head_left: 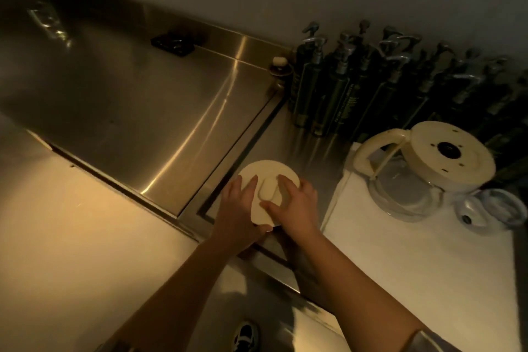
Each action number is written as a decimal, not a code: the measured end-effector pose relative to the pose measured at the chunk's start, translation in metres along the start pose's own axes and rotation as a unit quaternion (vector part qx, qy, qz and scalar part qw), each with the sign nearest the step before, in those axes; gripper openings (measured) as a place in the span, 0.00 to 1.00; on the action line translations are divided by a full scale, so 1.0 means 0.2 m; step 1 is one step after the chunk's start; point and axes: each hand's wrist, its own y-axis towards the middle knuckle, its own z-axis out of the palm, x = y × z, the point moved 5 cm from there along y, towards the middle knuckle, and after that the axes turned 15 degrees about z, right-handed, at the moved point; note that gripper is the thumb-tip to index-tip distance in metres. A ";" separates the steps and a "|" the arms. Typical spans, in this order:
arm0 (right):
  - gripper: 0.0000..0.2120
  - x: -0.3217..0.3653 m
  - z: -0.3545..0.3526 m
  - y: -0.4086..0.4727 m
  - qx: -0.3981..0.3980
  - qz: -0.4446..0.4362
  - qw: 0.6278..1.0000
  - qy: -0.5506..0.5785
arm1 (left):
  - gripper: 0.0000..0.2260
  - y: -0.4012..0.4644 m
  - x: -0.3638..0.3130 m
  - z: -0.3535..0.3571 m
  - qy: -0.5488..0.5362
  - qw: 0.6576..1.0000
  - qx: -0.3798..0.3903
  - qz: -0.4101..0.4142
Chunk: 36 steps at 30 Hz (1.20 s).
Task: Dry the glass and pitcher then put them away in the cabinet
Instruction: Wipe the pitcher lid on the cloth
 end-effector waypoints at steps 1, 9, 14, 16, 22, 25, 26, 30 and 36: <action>0.32 -0.02 -0.04 -0.01 -0.017 0.013 1.000 0.002 | 0.47 0.01 -0.01 0.01 -0.011 1.000 -0.007 0.017; 0.30 -0.35 -0.34 -0.14 -0.115 0.132 0.984 0.036 | 0.46 0.19 -0.36 0.18 -0.090 0.987 0.071 0.115; 0.30 -0.62 -0.46 -0.26 -0.150 0.191 0.968 0.070 | 0.46 0.19 -0.60 0.36 -0.113 0.974 0.108 0.162; 0.30 -0.72 -0.49 -0.29 -0.150 0.201 0.965 0.079 | 0.46 0.17 -0.69 0.41 -0.109 0.974 0.111 0.166; 0.30 -0.93 -0.55 -0.34 -0.113 0.193 0.971 0.082 | 0.47 0.11 -0.86 0.55 -0.079 0.980 0.115 0.139; 0.30 -1.01 -0.56 -0.31 -0.081 0.173 0.979 0.068 | 0.48 0.08 -0.94 0.57 -0.067 0.985 0.115 0.111; 0.30 -1.02 -0.57 -0.30 -0.075 0.164 0.982 0.063 | 0.47 0.07 -0.95 0.57 -0.062 0.987 0.099 0.112; 0.28 -1.05 -0.57 -0.29 -0.054 0.132 0.988 0.053 | 0.44 0.02 -0.96 0.64 -0.042 0.991 0.070 0.104; 0.29 -1.07 -0.56 -0.29 -0.044 0.123 0.990 0.053 | 0.46 0.04 -0.94 0.64 0.028 0.987 0.089 0.132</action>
